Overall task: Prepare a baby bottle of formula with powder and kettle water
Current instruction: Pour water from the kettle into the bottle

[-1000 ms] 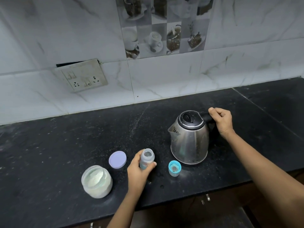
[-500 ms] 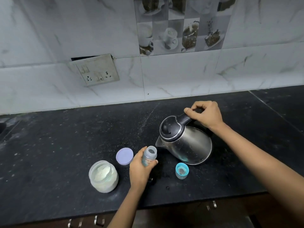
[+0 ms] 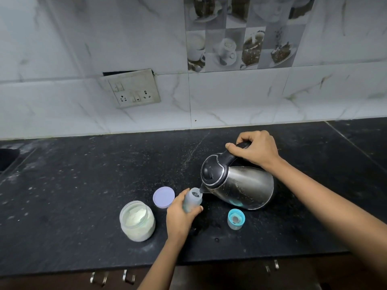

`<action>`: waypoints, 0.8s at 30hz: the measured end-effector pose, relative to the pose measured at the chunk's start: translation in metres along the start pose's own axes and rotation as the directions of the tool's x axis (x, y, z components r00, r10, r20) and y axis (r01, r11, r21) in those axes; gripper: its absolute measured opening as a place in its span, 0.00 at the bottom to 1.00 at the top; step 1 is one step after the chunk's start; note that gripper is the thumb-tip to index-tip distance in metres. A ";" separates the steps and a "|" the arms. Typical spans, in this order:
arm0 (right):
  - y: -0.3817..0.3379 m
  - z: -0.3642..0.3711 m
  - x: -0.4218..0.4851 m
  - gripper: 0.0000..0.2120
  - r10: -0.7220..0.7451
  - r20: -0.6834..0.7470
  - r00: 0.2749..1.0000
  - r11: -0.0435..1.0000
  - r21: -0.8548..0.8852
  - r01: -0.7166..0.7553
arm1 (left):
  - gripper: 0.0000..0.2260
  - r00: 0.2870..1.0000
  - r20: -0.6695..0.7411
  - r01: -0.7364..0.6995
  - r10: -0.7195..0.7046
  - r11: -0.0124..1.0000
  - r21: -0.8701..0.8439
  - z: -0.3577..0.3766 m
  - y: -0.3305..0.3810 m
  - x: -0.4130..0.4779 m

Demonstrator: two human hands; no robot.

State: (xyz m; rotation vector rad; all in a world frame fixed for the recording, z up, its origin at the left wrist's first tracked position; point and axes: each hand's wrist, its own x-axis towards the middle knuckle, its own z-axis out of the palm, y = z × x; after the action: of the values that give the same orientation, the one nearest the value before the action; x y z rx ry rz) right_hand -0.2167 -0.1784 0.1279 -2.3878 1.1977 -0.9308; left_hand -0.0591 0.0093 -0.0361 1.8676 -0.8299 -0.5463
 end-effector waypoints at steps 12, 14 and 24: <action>-0.001 -0.012 0.000 0.21 0.005 -0.019 1.000 0.999 -0.037 -0.005 | 0.30 1.000 0.010 0.008 -0.008 1.000 -0.006 0.007 -0.006 0.001; 0.000 -0.015 0.001 0.22 0.012 -0.024 1.000 1.000 -0.028 -0.013 | 0.30 1.000 0.010 0.009 -0.009 1.000 -0.008 0.008 -0.006 0.001; -0.001 -0.022 0.002 0.20 0.005 -0.016 1.000 0.999 -0.054 -0.005 | 0.30 1.000 0.002 0.002 -0.002 1.000 -0.022 0.011 -0.009 0.002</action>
State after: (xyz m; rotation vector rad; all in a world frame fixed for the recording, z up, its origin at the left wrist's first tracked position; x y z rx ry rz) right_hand -0.2299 -0.1786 0.1454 -2.4226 1.2495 -0.9282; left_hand -0.0630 0.0035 -0.0487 1.8486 -0.8204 -0.5566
